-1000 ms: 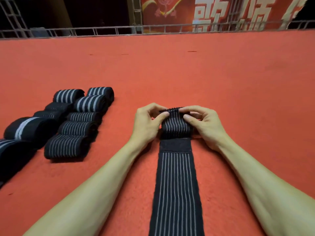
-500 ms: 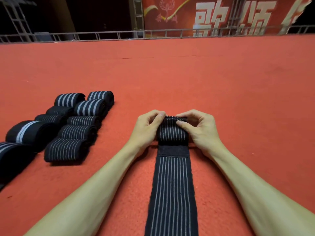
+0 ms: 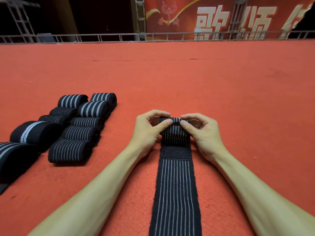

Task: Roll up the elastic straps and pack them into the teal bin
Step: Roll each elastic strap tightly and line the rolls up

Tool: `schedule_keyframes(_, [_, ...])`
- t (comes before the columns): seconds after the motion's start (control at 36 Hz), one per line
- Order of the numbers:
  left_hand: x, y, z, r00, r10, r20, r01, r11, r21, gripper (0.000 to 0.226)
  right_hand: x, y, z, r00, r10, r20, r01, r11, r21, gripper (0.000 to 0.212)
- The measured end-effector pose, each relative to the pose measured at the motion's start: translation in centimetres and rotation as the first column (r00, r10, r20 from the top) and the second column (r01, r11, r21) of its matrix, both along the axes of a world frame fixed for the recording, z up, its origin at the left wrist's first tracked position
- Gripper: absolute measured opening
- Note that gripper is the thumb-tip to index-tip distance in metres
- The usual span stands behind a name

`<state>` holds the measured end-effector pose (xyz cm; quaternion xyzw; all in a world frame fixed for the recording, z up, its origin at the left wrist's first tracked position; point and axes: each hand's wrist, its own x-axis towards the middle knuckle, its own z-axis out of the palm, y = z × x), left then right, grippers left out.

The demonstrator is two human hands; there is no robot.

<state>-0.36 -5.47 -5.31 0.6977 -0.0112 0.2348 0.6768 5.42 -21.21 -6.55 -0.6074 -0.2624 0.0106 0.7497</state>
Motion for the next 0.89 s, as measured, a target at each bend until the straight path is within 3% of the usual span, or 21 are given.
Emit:
schedule_keyframes(0.19, [0.44,0.41,-0.49,0.997,-0.07,-0.039,0.073,0.993,0.098,0.018,-0.07,-0.37,0.03,1.0,-0.001,0.016,0.0,0.999,0.047,0.025])
schedule_keyframes(0.31, [0.52,0.47,-0.46,0.999,-0.045,0.025,0.041,0.99,0.135,0.02,-0.28,-0.27,0.25,0.994,0.062,-0.087,-0.053,0.994,0.098,0.03])
schedule_keyframes(0.53, [0.44,0.4,-0.59,0.994,-0.025,0.11,0.007,0.987,0.159,0.029,-0.81,-0.04,0.56,1.0,-0.02,-0.013,0.019,1.0,-0.005,0.021])
schedule_keyframes(0.72, [0.5,-0.07,-0.62,0.994,-0.101,0.032,0.1,0.994,0.032,0.015,-0.61,-0.3,0.51,0.998,-0.061,0.014,0.061,0.997,0.043,0.024])
schedule_keyframes(0.81, [0.49,-0.07,-0.47,0.99,-0.138,-0.026,0.14,0.978,0.153,0.008,-0.58,-0.19,0.41,0.999,-0.037,0.016,0.036,0.997,0.074,0.024])
schedule_keyframes(0.89, [0.32,-0.2,-0.2,0.988,-0.152,-0.028,0.154,0.967,0.205,0.016,-0.63,-0.17,0.43,1.0,-0.014,0.008,0.013,0.997,0.08,0.028])
